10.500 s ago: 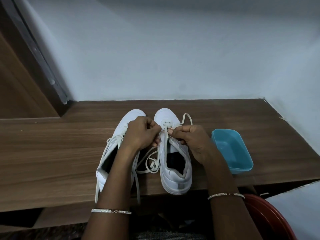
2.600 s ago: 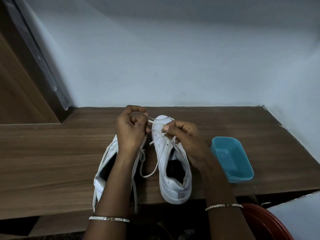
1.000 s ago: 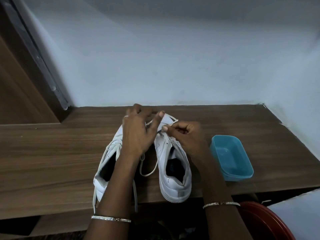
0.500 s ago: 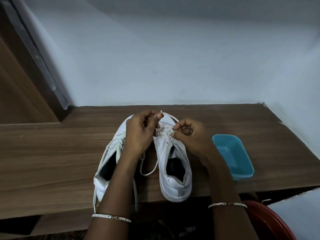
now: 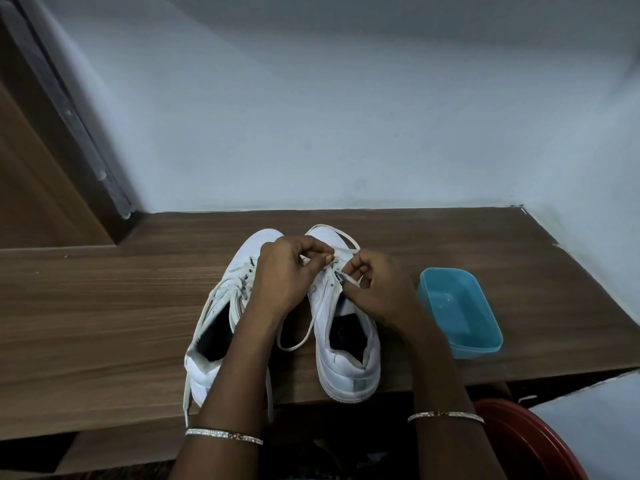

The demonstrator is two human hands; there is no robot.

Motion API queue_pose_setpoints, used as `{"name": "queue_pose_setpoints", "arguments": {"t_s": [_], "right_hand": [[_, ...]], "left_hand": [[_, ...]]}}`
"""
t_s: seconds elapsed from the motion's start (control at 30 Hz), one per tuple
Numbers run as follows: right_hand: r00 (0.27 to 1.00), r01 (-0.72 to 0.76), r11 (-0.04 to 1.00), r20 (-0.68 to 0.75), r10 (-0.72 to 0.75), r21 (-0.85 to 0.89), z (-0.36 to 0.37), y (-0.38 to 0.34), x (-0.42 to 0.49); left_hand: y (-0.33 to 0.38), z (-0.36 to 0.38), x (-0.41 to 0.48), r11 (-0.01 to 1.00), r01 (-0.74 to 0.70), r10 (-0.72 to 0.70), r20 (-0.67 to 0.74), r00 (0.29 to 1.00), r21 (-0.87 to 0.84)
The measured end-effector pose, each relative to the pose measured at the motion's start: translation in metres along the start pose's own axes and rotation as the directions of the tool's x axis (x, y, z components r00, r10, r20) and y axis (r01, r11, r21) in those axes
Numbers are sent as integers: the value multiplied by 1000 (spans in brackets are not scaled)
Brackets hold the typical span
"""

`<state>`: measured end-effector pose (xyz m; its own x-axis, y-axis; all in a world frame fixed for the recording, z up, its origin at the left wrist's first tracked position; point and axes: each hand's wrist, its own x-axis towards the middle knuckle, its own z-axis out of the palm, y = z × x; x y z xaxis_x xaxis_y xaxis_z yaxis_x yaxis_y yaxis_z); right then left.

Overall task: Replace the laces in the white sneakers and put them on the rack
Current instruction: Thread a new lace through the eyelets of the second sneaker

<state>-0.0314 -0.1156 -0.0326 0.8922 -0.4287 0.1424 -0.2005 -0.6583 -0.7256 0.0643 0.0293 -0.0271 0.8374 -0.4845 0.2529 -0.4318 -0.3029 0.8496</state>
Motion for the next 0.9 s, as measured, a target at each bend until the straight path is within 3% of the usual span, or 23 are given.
{"name": "queue_pose_setpoints", "arguments": {"t_s": [0.1,0.23,0.53,0.9], "right_hand": [[998,11,1000,-56,-11,17,-2,1,-1],[999,5,997,-49,-1,78,-2,7,-1],[977,-211,862,91,191,461,-5,9,-4],[973,-233,822,125,196,520,-9,11,-8]], "left_hand": [[5,1,-3,993,-64,64,4,998,94],[8,2,-3,978,-61,45,84,995,198],[20,11,-5,917,-105,49,152,987,385],[23,24,-9,892,-59,51,31,998,448]]}}
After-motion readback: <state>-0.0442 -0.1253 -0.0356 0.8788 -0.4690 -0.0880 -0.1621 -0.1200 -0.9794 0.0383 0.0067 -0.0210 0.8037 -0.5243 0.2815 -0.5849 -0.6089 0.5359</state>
